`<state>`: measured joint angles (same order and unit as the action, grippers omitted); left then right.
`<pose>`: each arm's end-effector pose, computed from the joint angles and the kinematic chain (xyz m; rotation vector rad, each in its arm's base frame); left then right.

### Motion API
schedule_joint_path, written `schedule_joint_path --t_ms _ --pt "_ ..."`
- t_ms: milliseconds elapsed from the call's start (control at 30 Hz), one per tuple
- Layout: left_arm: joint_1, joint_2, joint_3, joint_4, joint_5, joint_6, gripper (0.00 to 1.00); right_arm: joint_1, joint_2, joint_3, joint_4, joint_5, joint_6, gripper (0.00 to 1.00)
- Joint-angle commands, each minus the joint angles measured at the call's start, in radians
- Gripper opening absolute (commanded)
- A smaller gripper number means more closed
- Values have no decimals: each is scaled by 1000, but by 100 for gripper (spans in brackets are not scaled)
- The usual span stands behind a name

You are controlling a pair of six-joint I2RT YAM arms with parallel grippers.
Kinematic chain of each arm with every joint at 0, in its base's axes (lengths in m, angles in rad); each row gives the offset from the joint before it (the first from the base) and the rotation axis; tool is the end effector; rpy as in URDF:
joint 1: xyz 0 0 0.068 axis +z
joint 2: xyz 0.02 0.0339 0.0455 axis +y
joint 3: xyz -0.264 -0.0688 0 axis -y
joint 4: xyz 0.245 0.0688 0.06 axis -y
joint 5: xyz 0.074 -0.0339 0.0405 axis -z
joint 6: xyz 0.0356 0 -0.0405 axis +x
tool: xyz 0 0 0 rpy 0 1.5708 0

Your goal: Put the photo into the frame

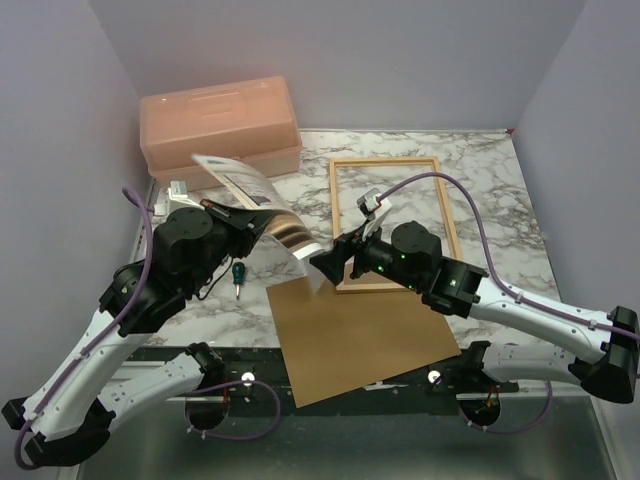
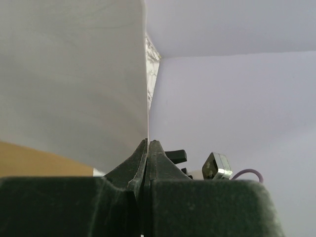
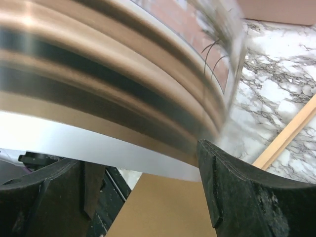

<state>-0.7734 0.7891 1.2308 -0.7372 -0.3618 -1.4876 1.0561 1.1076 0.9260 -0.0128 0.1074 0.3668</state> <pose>0.1036 -0.0835 0.4286 -0.9616 1.7951 -1.1952 0.1319 0.2255 0.3433 -0.5508 1.7777 0.9226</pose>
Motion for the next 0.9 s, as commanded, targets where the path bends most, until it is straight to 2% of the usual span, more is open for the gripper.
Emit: schedule_joint_path --t_ms 0,133,400,600,700,867 --pt "18 -12 -5 1 29 -40 0 13 -9 -17 65 0 19 81" --pt "32 1 1 7 38 -40 0 26 4 -3 58 -13 17 84" --pt "52 5 -31 74 159 -68 0 45 22 -16 55 200 11 80" --pt "58 -12 -34 56 157 -78 0 46 -49 -61 66 336 46 51" --pt "63 -23 -46 56 156 -87 0 46 -87 -79 70 345 52 43" --pt "72 -31 -68 78 180 -99 0 46 -121 -93 84 313 47 34"
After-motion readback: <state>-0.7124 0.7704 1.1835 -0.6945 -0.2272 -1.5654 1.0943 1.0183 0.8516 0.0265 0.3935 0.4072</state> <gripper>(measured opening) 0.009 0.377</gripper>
